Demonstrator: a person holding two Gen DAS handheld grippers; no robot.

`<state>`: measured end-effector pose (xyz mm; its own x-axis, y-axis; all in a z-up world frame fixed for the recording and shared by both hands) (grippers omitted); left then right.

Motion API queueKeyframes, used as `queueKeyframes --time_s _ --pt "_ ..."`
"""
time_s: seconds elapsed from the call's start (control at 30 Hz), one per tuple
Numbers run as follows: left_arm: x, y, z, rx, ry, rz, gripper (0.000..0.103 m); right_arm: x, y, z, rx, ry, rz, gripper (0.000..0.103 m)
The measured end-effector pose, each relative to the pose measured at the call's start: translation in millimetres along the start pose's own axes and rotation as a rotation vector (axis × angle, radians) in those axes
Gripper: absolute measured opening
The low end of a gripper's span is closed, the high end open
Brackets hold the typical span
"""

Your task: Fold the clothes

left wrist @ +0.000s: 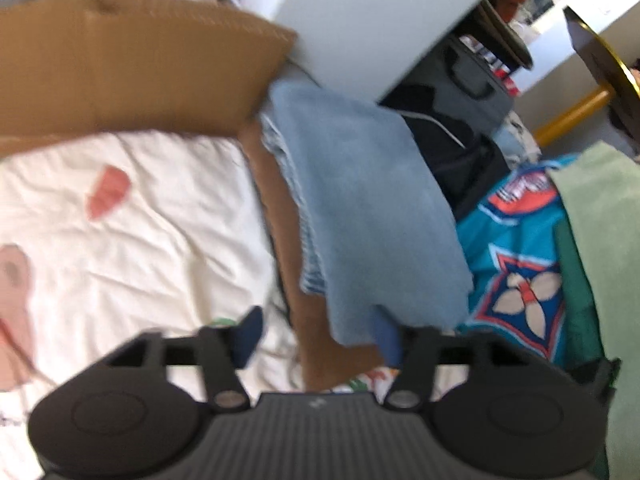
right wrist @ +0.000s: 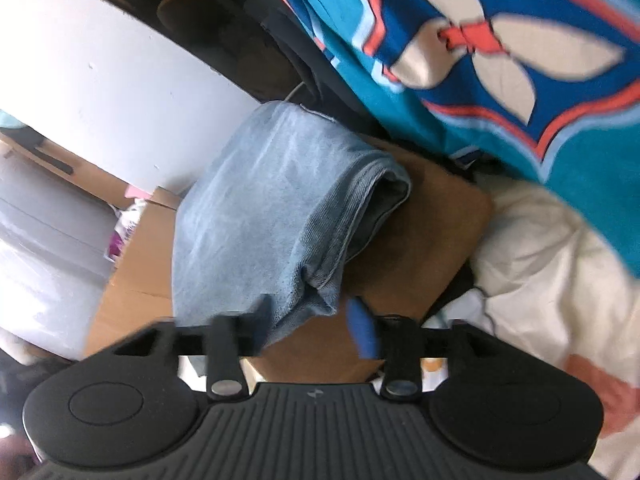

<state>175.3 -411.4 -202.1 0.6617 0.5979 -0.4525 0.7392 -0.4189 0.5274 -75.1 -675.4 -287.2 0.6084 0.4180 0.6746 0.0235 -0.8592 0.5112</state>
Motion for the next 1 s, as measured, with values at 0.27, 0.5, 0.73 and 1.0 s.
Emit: queueKeyframes --time_s 0.27,0.5,0.73,1.0 --pt "25.4 18.2 -59.2 -0.011 0.129 -0.085 0.088 35.1 24.1 -27.1 0.12 -0.085 -0.124 0.073" --pt "39.9 25.5 -119.1 0.0 0.253 -0.123 0.092 70.6 45.8 -62.3 0.154 -0.117 -0.198 0.084" --pt "59.3 32.7 -203.2 -0.048 0.322 -0.164 0.101 118.3 63.4 -97.3 0.174 -0.105 -0.279 0.09" --pt "72.5 34.2 -294.3 -0.07 0.421 -0.186 0.103 170.2 75.8 -127.4 0.185 -0.086 -0.377 0.093"
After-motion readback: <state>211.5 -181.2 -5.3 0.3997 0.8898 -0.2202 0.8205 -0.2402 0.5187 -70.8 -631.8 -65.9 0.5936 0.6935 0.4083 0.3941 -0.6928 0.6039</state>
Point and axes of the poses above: each gripper's, at about its wrist camera, not at the fingertips, and z roughly the way its jaws point, x to its left, y to its top, the point moved 2 cm from there along z, roughly the way its jaws point, and after that the axes turned 11 degrees about -x, right-handed, at the moved point
